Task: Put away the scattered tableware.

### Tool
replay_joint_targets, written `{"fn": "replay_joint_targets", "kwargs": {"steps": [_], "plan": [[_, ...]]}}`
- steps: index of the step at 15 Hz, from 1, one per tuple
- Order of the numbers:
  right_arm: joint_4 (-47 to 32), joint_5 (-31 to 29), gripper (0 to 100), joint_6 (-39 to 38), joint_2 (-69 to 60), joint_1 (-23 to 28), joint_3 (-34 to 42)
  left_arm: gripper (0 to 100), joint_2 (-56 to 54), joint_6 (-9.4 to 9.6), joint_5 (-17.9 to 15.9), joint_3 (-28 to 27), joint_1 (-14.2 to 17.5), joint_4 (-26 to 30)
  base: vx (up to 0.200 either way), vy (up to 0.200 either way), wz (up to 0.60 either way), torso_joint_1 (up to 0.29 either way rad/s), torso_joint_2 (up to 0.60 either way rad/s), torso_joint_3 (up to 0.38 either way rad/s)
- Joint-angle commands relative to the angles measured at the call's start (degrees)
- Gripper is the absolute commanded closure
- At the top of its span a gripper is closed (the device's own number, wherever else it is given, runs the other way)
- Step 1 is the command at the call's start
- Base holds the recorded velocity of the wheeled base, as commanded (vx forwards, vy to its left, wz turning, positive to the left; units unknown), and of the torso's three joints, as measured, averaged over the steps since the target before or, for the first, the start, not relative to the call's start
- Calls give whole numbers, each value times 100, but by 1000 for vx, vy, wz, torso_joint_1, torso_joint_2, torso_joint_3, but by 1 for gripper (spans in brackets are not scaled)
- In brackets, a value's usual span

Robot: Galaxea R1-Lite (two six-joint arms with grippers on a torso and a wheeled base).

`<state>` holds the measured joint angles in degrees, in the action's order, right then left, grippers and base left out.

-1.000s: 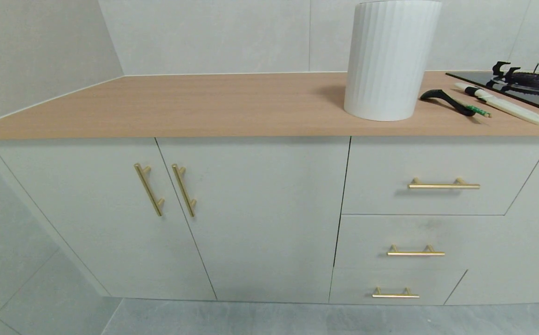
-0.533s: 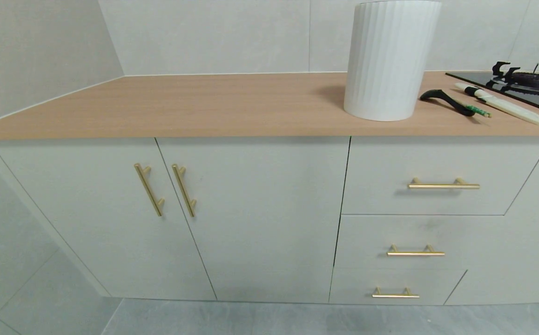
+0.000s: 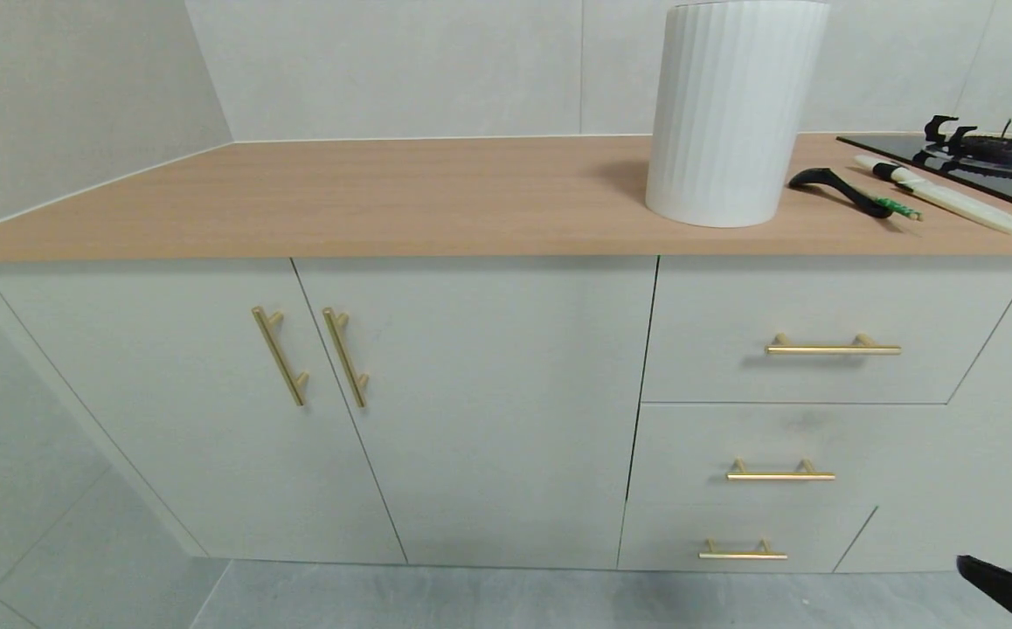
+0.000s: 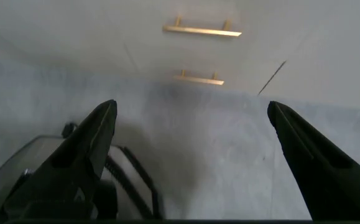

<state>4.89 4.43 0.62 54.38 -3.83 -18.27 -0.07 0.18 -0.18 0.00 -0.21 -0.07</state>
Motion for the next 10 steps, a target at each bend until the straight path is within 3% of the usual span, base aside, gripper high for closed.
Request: {"fn": "replay_joint_targets", "kwargs": {"steps": [1, 6, 10], "plan": [[873, 32, 0, -9, 2490, -276, -519, 0, 7, -1, 1, 0, 3, -1, 0, 0, 0, 0, 0, 0], [2684, -109, 0, -9, 4740, -364, -757, 0, 7, -1, 1, 0, 3, -1, 0, 0, 0, 12, 0, 0], [3906, -697, 0, -27, 5829, -364, -651, 0, 7, -1, 1, 0, 3, -1, 0, 0, 0, 0, 0, 0]]}}
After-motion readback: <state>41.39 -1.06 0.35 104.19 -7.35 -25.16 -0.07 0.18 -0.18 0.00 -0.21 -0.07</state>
